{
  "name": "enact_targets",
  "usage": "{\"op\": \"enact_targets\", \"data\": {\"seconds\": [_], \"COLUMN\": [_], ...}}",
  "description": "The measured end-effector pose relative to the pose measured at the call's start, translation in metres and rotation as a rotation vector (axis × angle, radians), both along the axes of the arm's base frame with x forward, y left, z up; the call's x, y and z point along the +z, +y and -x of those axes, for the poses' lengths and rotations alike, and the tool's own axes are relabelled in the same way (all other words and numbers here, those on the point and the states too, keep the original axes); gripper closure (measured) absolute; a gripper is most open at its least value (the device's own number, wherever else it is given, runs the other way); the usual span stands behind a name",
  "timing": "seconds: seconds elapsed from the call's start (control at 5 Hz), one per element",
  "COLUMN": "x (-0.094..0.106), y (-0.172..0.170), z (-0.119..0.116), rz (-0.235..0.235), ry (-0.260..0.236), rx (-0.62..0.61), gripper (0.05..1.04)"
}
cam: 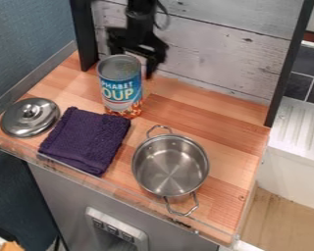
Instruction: Move the blue can to the top right of the table
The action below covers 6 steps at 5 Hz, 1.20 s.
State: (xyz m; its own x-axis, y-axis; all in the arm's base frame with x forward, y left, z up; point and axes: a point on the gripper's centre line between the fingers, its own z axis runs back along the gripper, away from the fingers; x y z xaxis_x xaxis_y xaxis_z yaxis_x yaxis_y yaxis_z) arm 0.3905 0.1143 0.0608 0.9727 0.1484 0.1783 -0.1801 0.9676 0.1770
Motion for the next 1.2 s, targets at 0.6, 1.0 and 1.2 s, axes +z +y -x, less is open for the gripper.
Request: {"op": "enact_targets", "data": {"seconds": [0.6,1.0,1.2], "x": [0.0,-0.004,-0.003], "y": [0.043,0.068,0.073], "z": [0.046,0.057,0.058], "rz": [-0.059,-0.058,-0.057], "ry": [-0.023,-0.046,-0.058], "rx": [0.189,0.244,0.252], "gripper": [0.083,0.083,0.083]}}
